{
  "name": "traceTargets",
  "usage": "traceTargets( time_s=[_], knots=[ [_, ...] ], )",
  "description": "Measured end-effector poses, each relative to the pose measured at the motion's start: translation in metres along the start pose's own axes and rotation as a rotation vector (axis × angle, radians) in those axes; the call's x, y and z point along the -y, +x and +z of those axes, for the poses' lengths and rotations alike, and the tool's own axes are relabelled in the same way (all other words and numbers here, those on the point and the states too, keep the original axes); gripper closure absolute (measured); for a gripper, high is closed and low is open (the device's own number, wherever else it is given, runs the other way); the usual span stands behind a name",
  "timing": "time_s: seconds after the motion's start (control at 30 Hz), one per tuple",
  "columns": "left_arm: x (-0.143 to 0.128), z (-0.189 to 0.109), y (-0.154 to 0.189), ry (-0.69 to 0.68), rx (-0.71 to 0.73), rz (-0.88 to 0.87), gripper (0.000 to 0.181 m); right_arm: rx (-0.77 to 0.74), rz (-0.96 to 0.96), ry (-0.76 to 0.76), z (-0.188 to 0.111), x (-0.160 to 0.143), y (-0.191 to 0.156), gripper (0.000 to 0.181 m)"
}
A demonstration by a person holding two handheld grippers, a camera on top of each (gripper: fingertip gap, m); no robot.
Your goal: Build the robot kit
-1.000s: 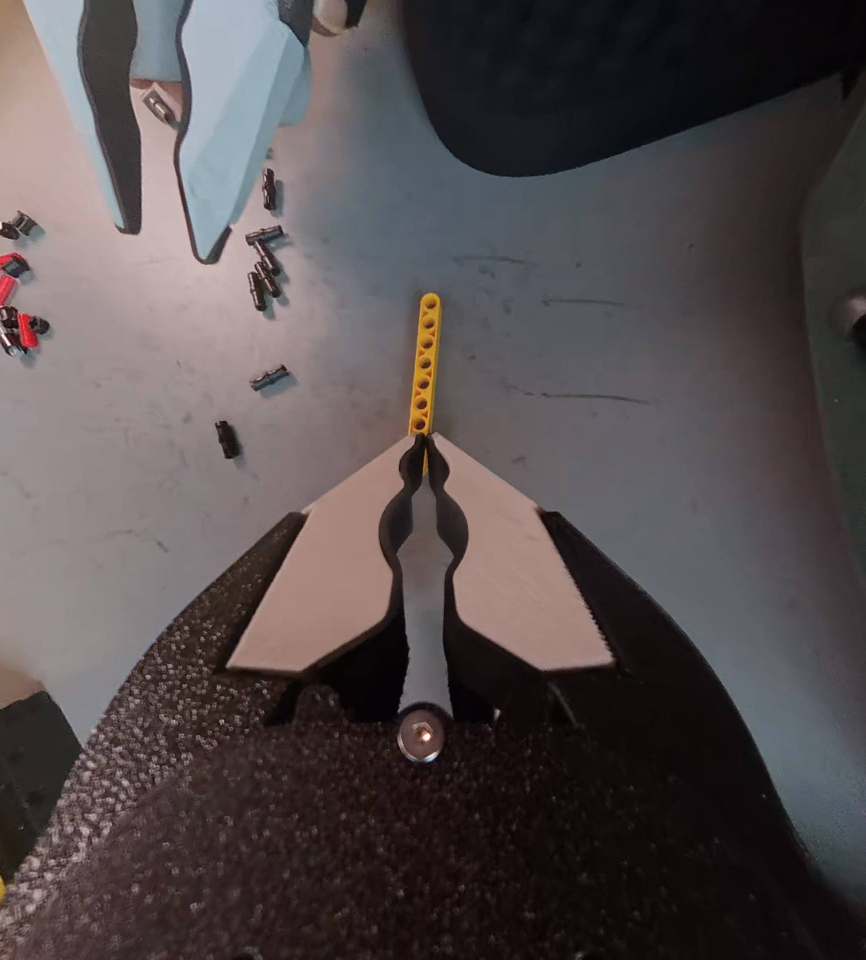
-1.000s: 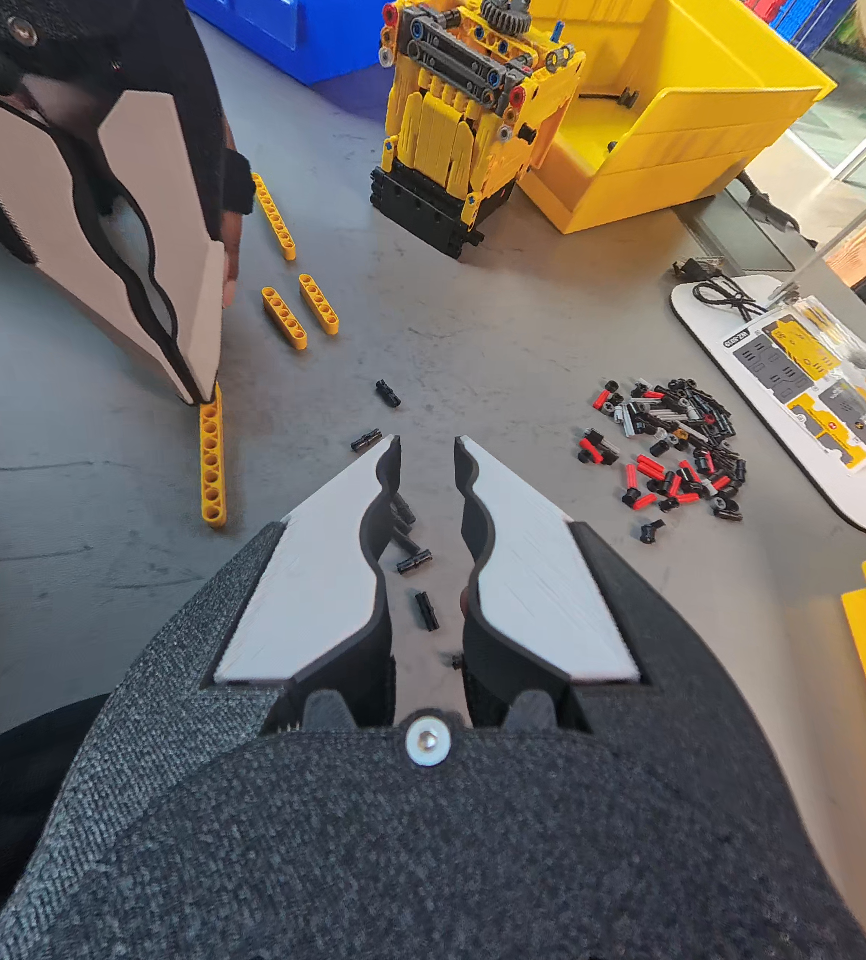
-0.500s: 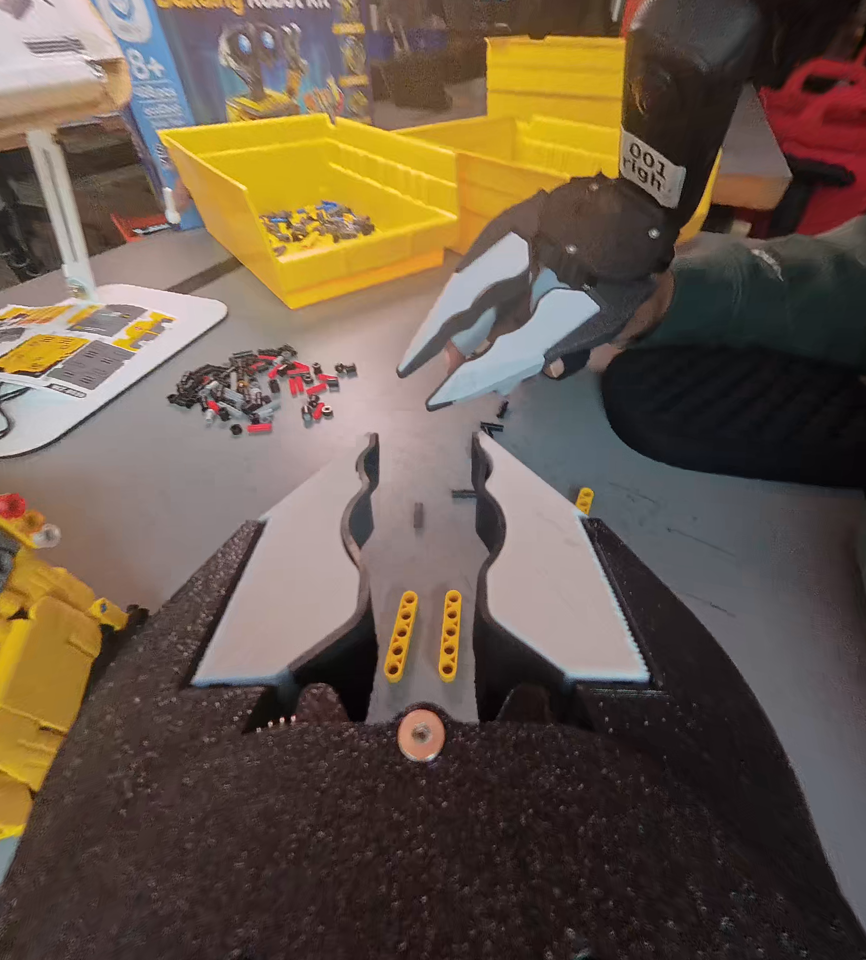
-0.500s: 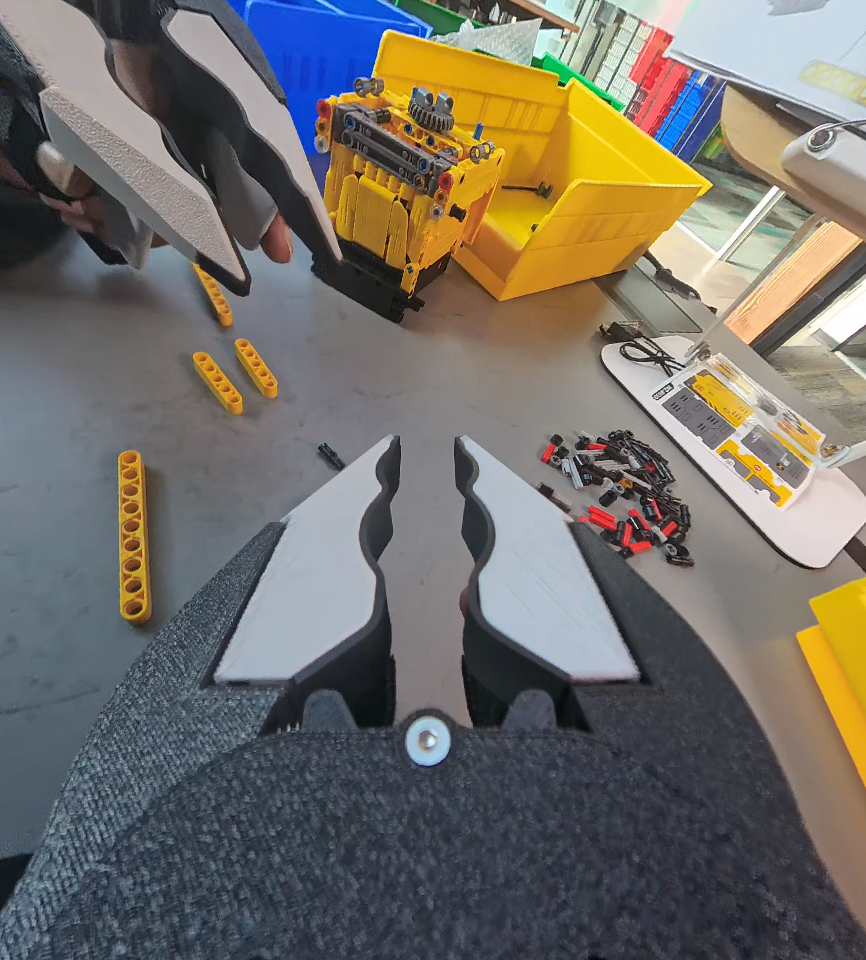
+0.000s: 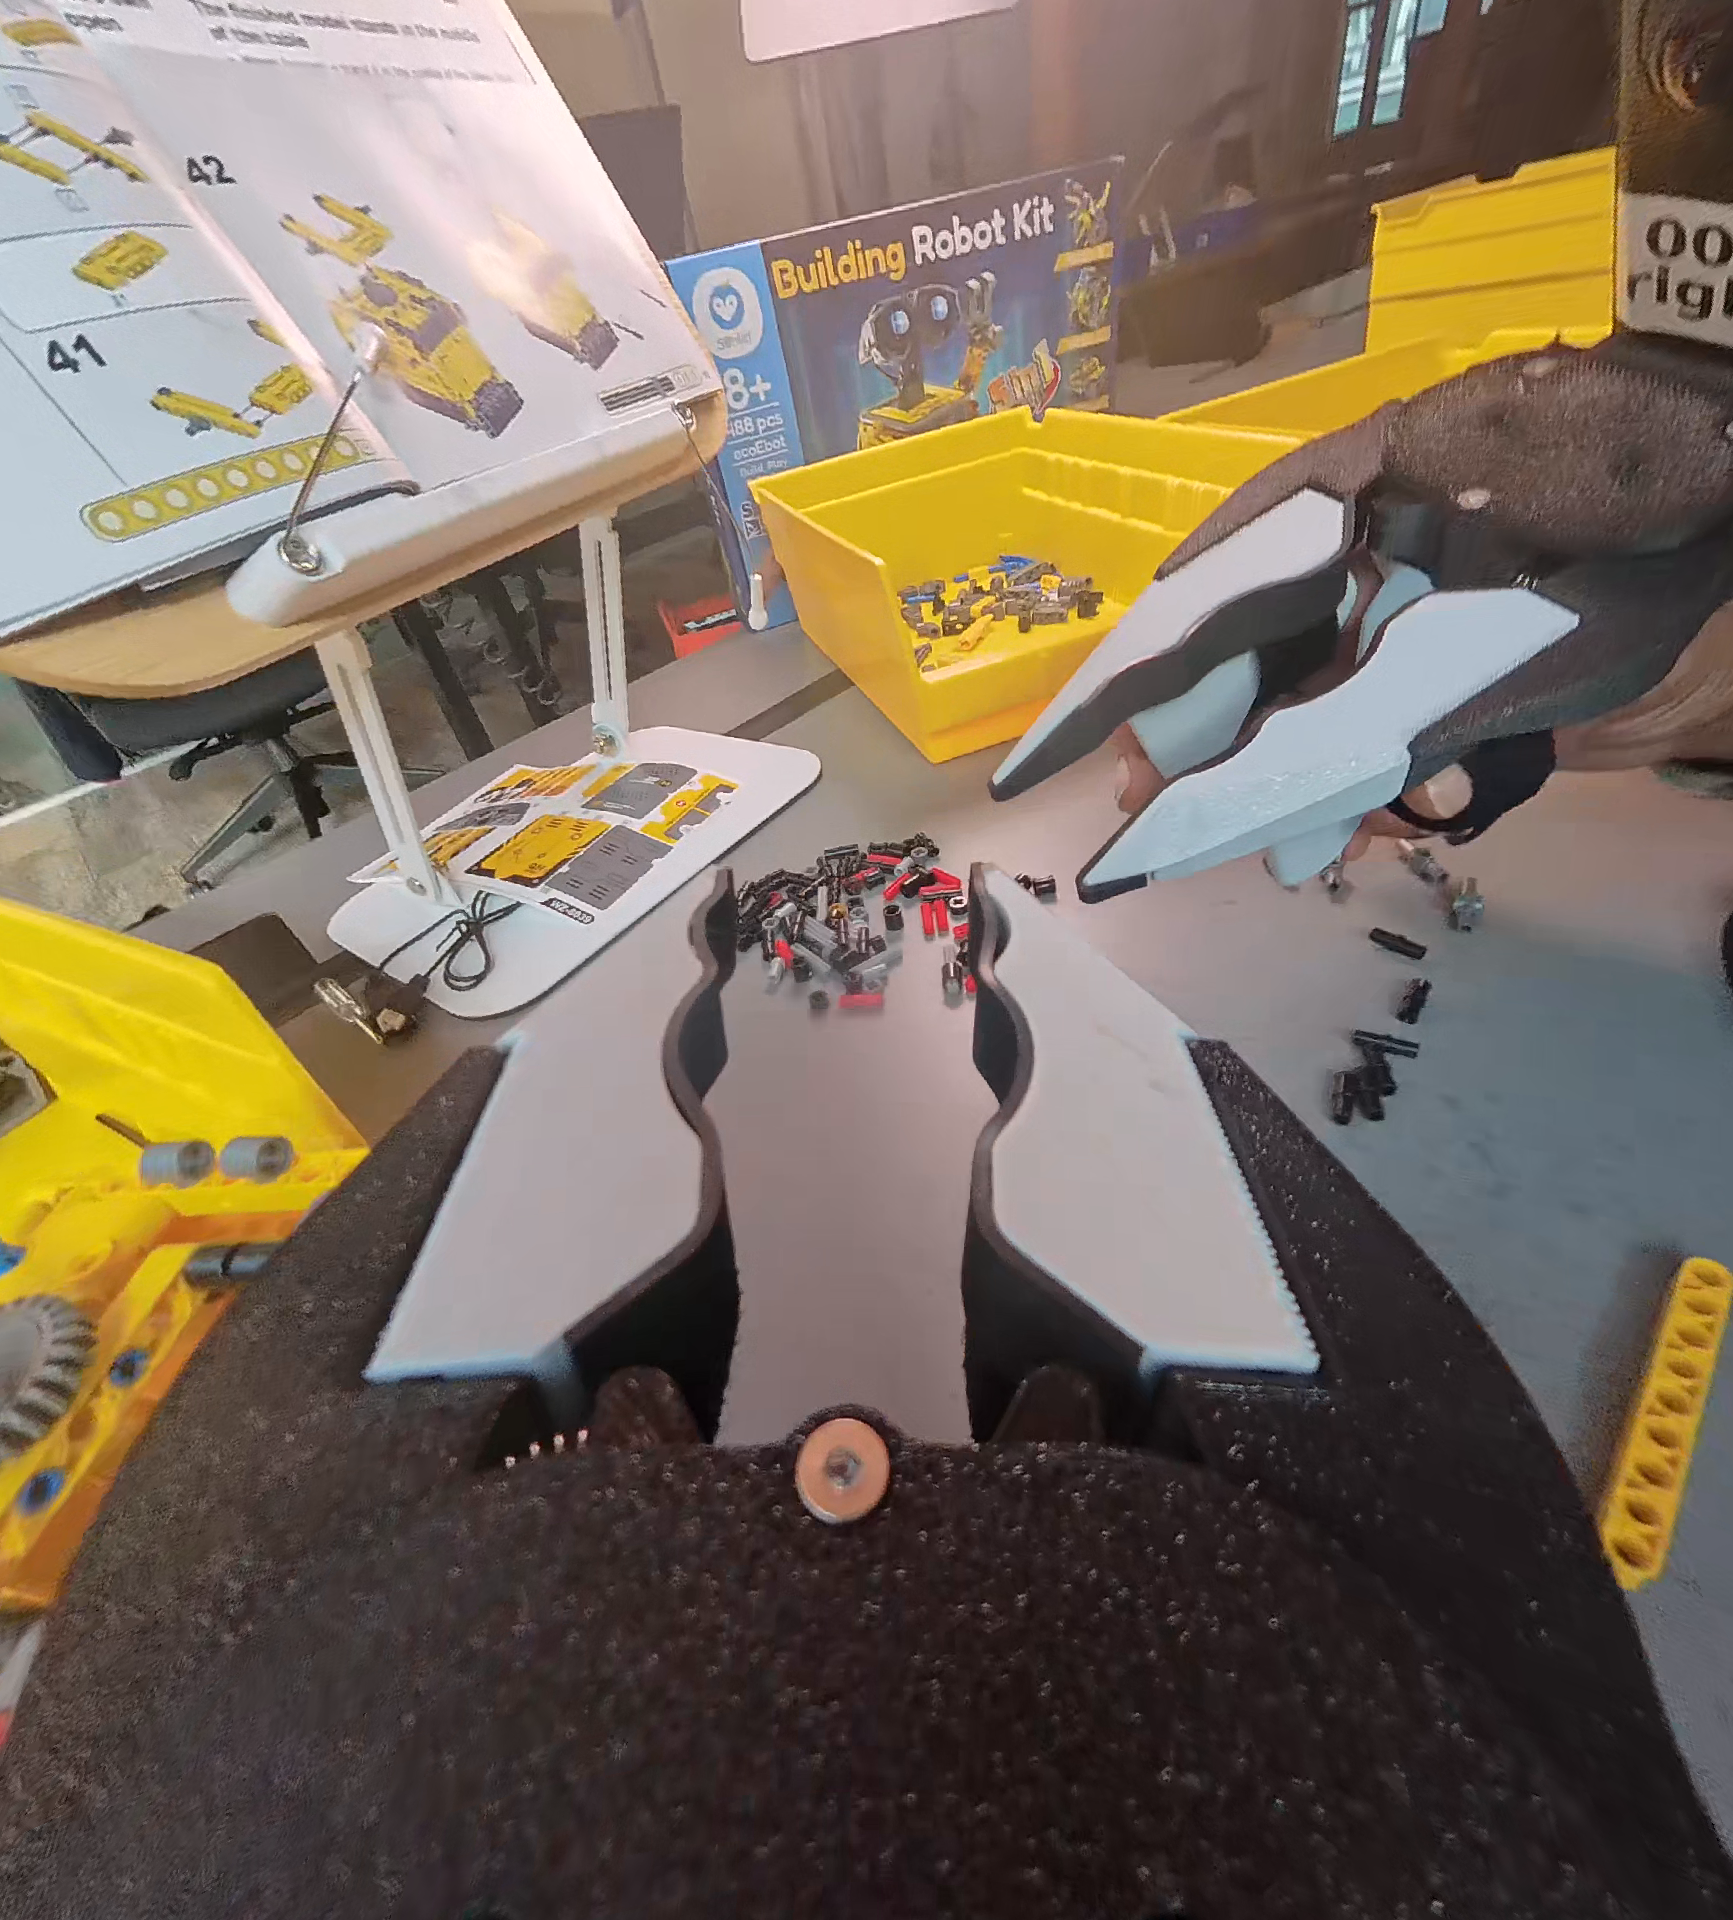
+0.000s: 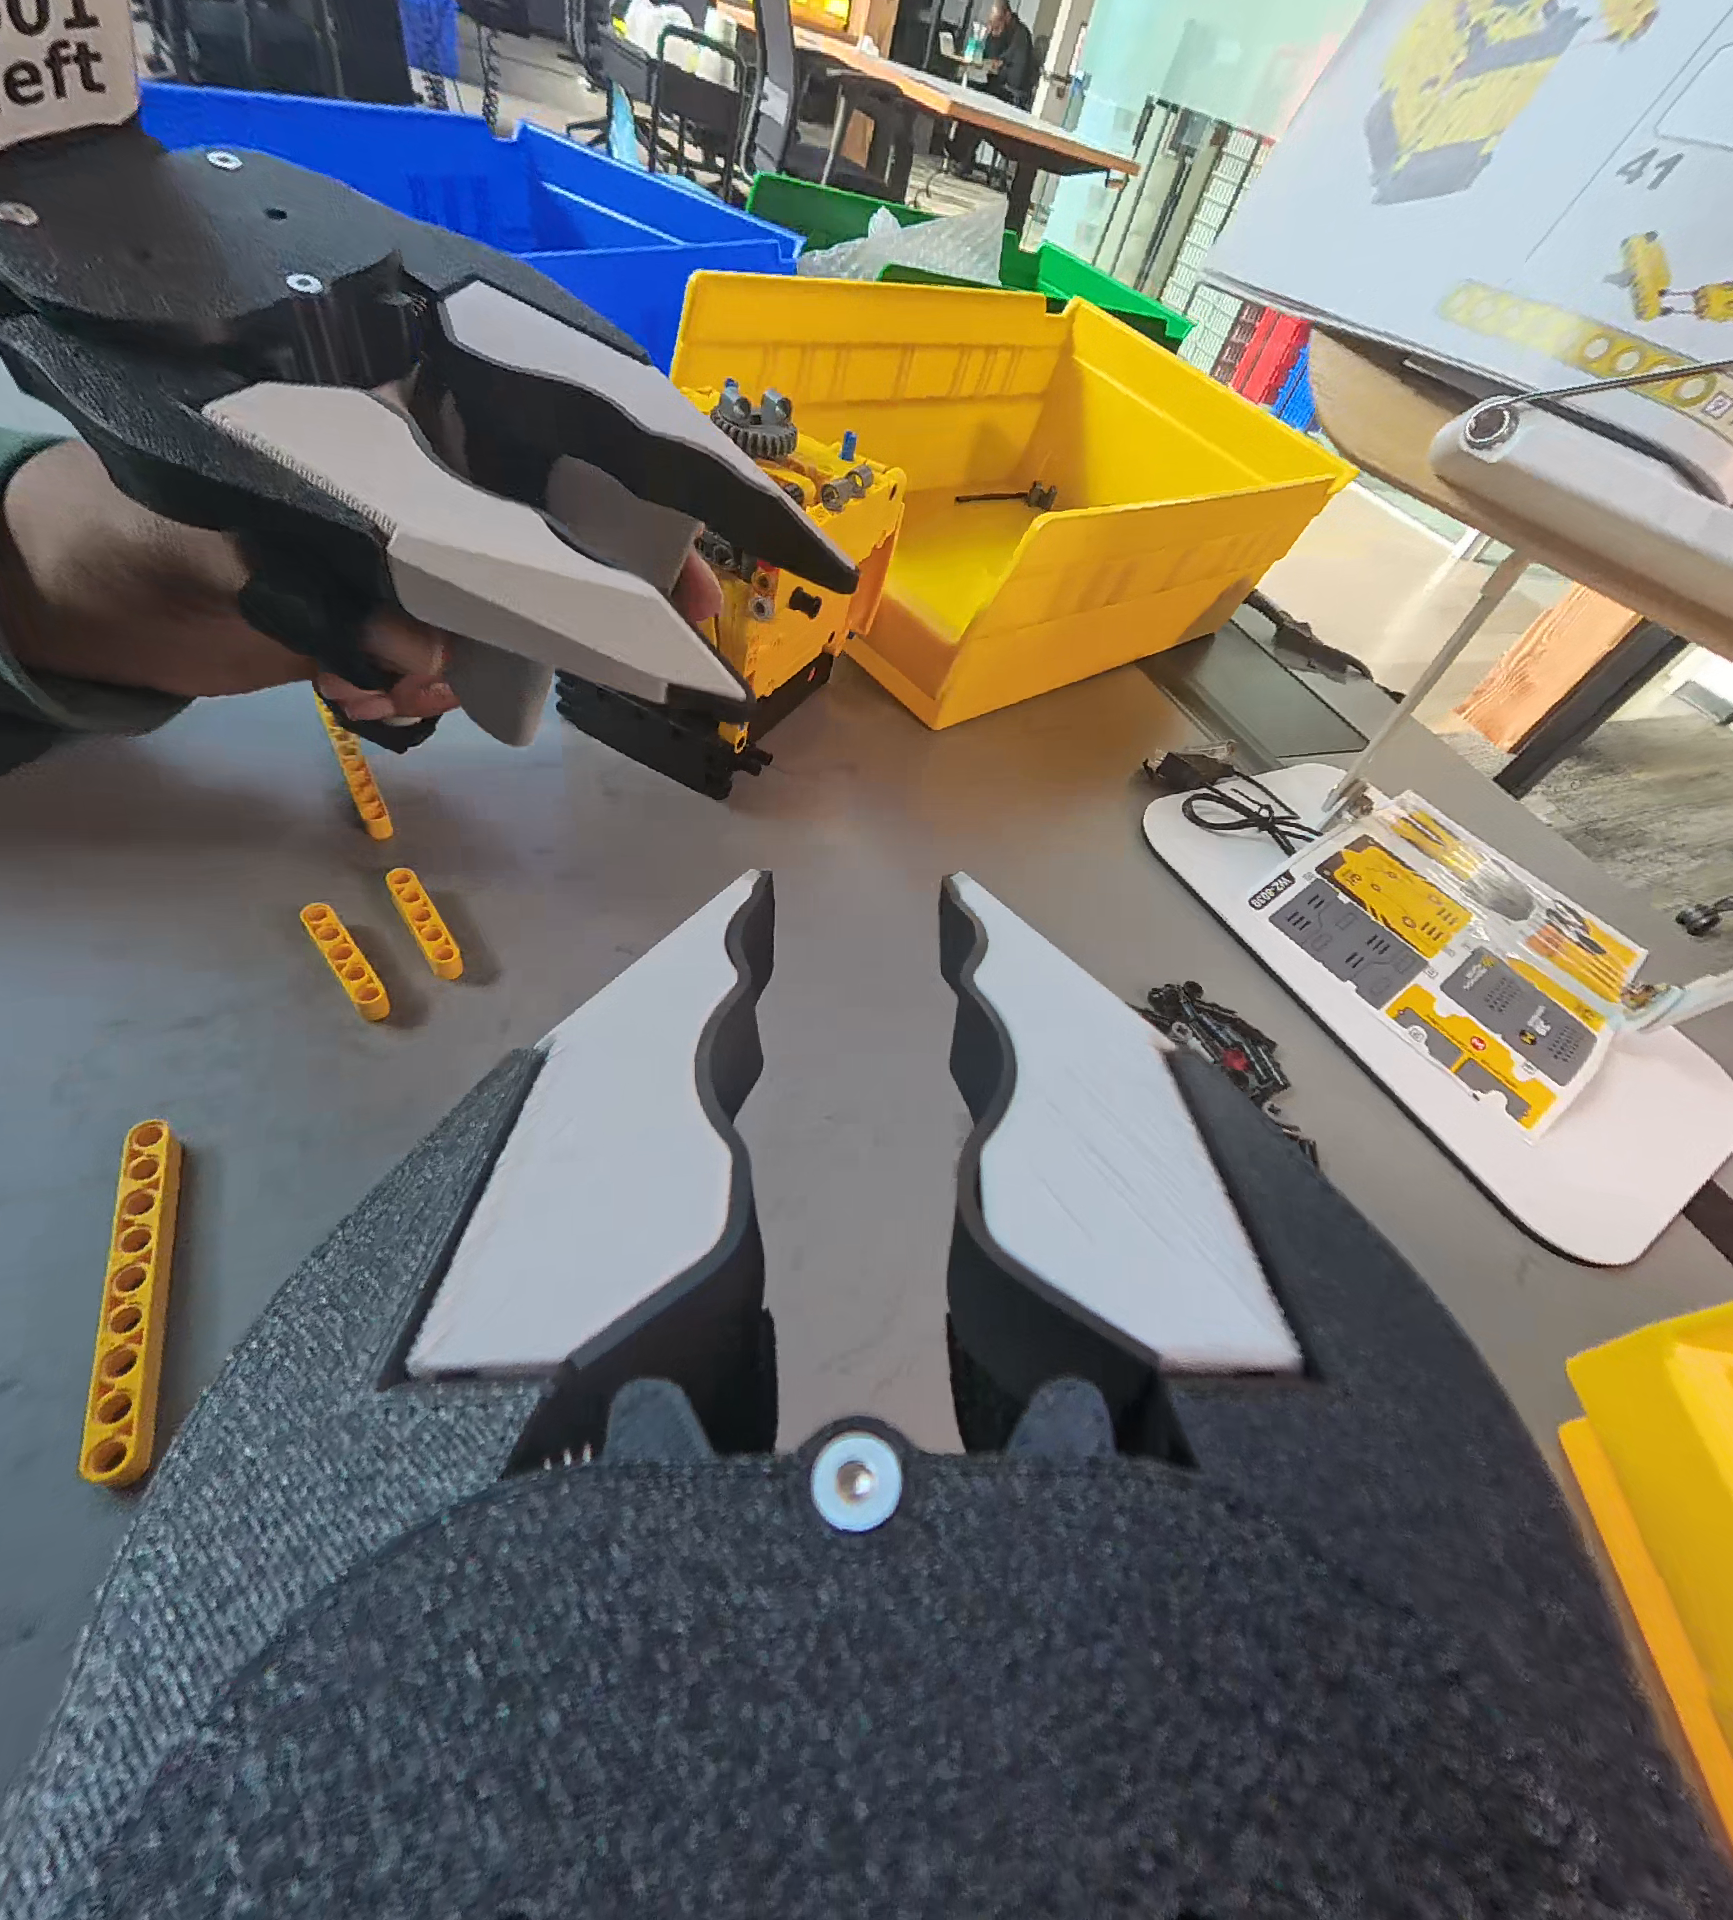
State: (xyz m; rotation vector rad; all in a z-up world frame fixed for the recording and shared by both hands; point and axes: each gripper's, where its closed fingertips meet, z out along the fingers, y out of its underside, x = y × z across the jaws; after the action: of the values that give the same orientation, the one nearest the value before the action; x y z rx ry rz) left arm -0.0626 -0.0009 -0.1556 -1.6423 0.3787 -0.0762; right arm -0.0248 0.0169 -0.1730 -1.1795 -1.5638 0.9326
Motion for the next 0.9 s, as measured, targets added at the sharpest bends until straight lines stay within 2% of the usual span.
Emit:
traceTargets(
  time_s=[0.13, 0.23, 0.37, 0.43, 0.6, 0.73, 0.9],
  knots=[
    [-0.014, 0.014, 0.008, -0.058, -0.072, 0.069, 0.137, 0.049, 0.016, -0.020, 0.001, -0.009, 0.004, 0.138],
    [-0.031, 0.010, 0.020, -0.123, -0.153, 0.043, 0.135, 0.076, 0.074, 0.006, -0.001, -0.016, 0.008, 0.147],
    [-0.037, 0.002, 0.023, -0.159, -0.170, 0.052, 0.136, 0.054, 0.099, 0.027, -0.006, -0.021, 0.009, 0.147],
    [-0.040, 0.001, 0.019, -0.175, -0.161, 0.040, 0.136, 0.014, 0.074, 0.075, -0.012, -0.015, 0.013, 0.157],
    [-0.028, -0.003, 0.006, -0.105, -0.113, -0.043, 0.136, -0.145, 0.102, 0.159, -0.028, -0.007, 0.038, 0.161],
    [-0.015, -0.008, -0.011, -0.021, -0.019, -0.058, 0.137, -0.302, 0.103, 0.224, -0.037, 0.008, 0.066, 0.160],
    [-0.002, -0.015, -0.023, 0.062, 0.044, -0.113, 0.136, -0.418, 0.119, 0.286, -0.025, 0.055, 0.099, 0.139]
  ],
)
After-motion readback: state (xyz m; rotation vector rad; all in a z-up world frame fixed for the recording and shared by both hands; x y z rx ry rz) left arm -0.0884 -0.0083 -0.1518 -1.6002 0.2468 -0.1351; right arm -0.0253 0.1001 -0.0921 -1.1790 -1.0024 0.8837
